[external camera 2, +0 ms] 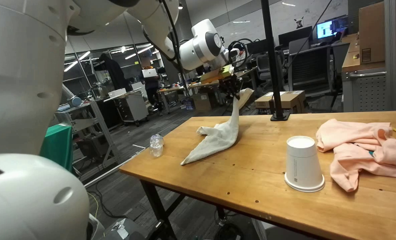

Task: Fold the white towel on the table twice, diagonally.

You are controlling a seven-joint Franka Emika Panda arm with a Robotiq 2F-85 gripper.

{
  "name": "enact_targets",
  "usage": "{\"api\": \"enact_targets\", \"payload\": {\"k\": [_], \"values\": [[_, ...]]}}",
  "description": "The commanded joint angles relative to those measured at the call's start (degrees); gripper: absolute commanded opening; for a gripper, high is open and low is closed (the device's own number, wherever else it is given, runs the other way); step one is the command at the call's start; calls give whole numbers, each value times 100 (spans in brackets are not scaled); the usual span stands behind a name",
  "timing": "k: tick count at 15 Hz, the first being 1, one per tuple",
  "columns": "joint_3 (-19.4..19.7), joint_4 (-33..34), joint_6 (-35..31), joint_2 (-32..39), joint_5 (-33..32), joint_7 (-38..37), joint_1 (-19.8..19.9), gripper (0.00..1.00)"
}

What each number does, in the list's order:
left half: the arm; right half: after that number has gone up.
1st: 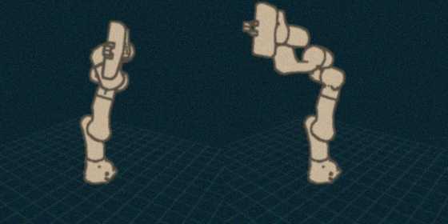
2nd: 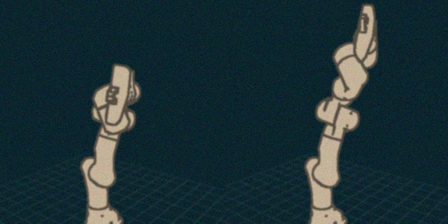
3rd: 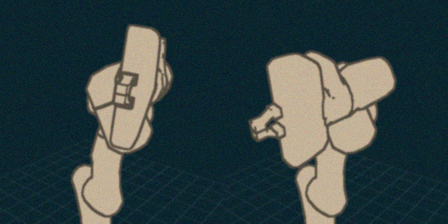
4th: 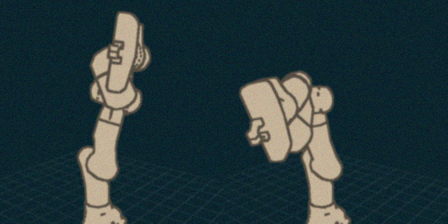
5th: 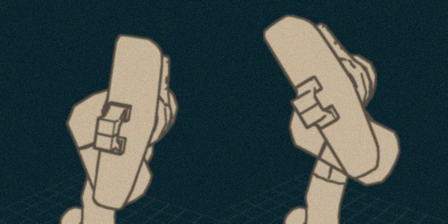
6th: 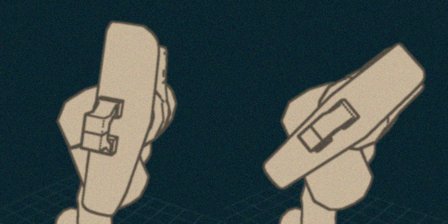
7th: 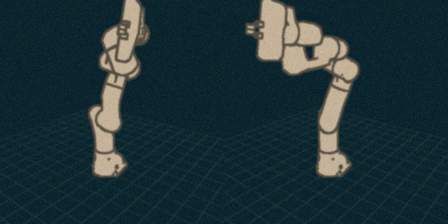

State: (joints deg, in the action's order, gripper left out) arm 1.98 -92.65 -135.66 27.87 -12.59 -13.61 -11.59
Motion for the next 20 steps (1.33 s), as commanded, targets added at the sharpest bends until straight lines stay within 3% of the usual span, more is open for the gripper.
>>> {"api": "enact_targets", "payload": {"k": [1,6,9,13,17,18,19,20], "values": [[54,-1408,-375,-988,-217,-442,-101,1],[-141,-2906,-421,-2019,-322,-1130,-219,1],[-363,-3419,-204,-2519,-787,-1827,-376,1],[-907,-3674,300,-2928,-1427,-2615,-477,1],[-1432,-3622,963,-3050,-1554,-2885,-490,1],[-1520,-3582,1127,-3038,-1465,-2893,-488,4],[-1593,-3564,1242,-3042,-1422,-2891,-486,30],[-1653,-3556,1351,-3041,-1413,-2876,-486,31]]}}
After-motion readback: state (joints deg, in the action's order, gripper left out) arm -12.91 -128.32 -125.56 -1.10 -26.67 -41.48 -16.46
